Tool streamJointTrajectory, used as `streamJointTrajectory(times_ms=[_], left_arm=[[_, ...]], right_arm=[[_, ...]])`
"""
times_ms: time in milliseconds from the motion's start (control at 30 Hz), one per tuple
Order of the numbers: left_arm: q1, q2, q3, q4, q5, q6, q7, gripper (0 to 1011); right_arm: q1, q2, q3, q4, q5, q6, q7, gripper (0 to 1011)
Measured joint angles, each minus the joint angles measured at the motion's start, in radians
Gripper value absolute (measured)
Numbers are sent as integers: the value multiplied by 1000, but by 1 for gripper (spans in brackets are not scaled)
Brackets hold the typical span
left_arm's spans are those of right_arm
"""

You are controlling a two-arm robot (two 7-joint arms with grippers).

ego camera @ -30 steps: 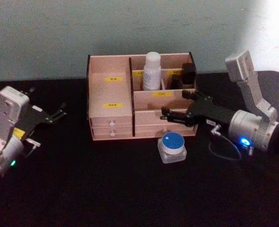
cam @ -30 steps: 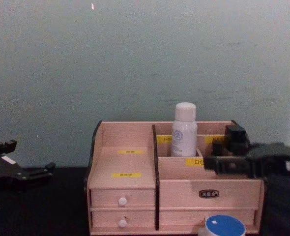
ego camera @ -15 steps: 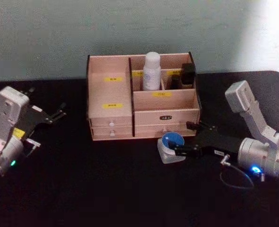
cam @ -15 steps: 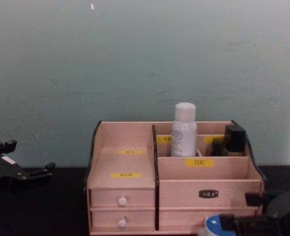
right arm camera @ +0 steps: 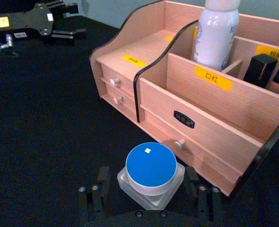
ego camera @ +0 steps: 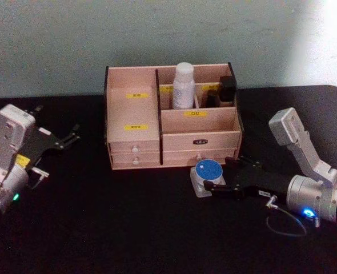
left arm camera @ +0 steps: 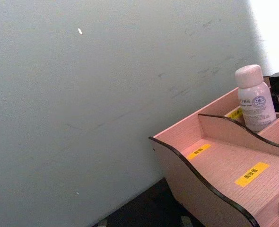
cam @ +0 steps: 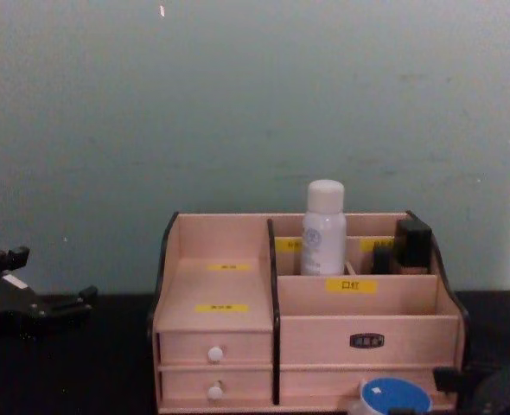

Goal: Pick up the facial cleanser and watermelon frost from the table and place them into the tiered storage box.

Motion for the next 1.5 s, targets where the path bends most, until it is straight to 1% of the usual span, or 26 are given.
streamJointTrajectory(times_ms=[167, 400, 867, 1133, 1500], left_arm=[[0, 0, 0, 0, 0, 0, 0, 1001], [0, 0, 0, 0, 0, 0, 0, 1001], [0, 0, 0, 0, 0, 0, 0, 1002], [0, 0, 0, 0, 0, 0, 0, 1001], [0, 0, 0, 0, 0, 0, 0, 1001]], right_arm=[[9, -7, -14, 17, -20, -14, -12, 1000], [23, -23, -23, 40, -39, -26, -15, 1000], [60, -61, -43, 89, -53, -41, 7, 1000], [74, -70, -51, 107, -62, -41, 11, 1000], [74, -73, -57, 113, -76, -31, 5, 1000]])
